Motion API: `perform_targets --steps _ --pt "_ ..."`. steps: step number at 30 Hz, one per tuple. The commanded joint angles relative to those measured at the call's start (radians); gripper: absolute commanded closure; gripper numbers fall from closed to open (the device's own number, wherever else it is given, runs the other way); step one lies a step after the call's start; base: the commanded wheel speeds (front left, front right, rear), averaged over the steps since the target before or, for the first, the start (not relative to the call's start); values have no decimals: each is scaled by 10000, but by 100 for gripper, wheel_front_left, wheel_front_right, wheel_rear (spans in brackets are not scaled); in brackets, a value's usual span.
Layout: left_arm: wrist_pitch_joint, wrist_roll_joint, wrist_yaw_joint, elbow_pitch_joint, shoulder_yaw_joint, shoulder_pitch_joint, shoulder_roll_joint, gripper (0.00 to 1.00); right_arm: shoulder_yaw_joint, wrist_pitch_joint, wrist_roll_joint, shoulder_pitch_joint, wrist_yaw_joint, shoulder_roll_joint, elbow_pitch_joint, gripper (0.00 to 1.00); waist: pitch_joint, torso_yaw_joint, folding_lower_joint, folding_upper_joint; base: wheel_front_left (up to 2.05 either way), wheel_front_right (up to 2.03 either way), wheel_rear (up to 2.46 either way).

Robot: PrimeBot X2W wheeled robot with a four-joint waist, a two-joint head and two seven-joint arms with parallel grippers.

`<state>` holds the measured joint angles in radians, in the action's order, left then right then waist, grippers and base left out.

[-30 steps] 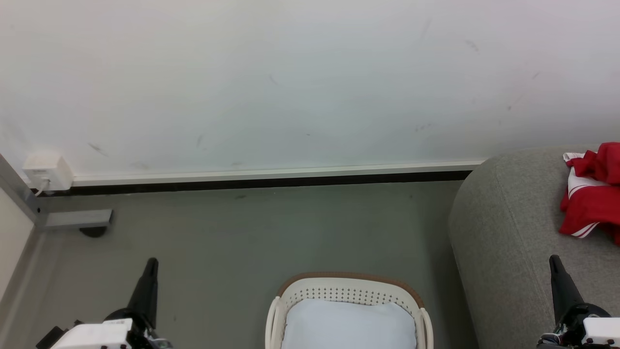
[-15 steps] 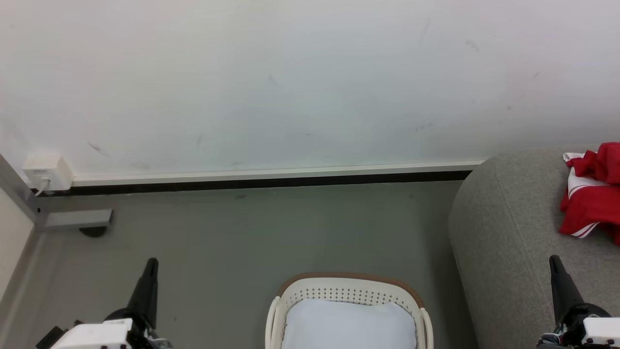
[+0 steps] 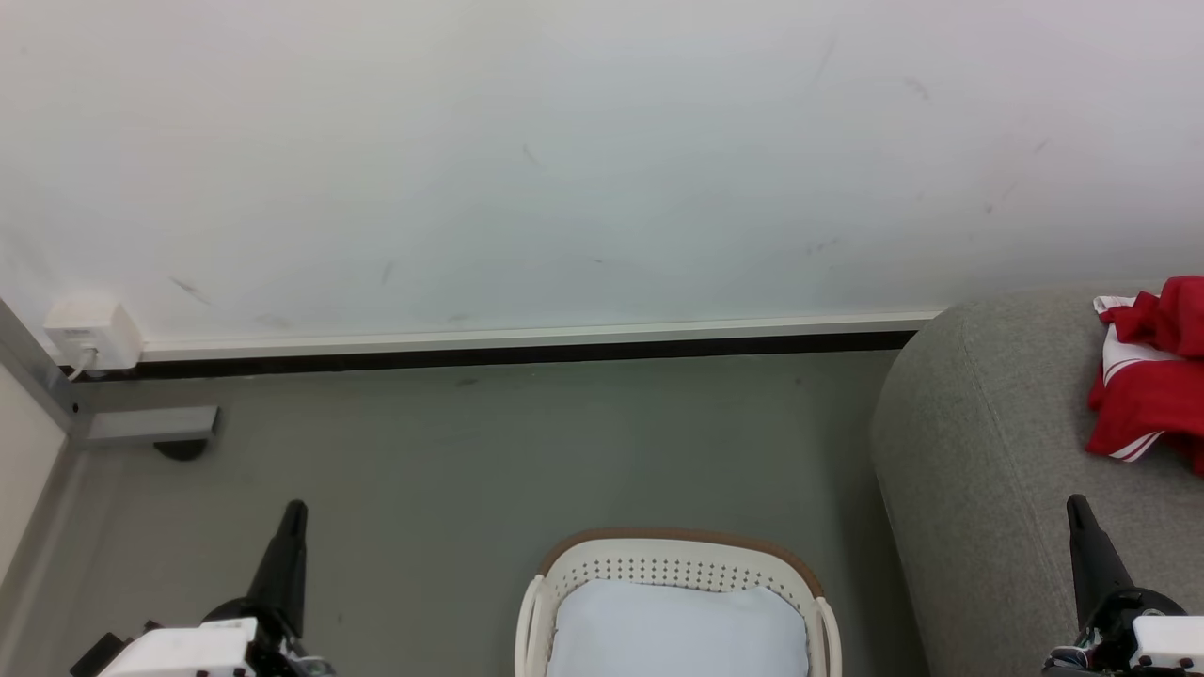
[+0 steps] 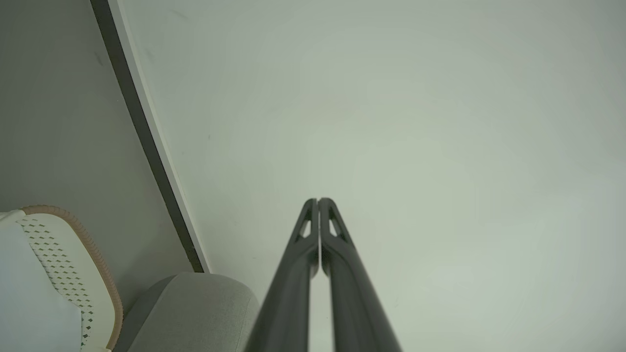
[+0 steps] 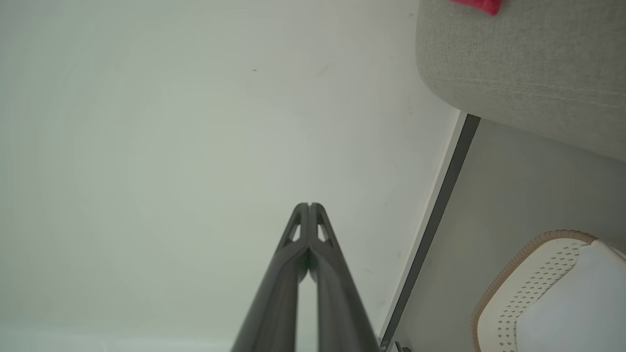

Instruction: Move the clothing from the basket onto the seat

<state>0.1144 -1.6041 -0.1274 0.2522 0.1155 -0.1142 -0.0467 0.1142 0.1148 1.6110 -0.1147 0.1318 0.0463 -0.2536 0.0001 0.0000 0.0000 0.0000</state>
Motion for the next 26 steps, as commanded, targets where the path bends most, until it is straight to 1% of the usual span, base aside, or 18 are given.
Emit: perform_targets --steps 1,26 --pt "52 -133 -68 -21 31 -64 -66 100 34 43 11 -58 -22 75 50 100 0 0 0 0 0 0 0" --pt "51 -135 -68 -21 30 -64 -67 100 33 42 12 -58 -23 74 50 100 0 0 0 0 0 0 0"
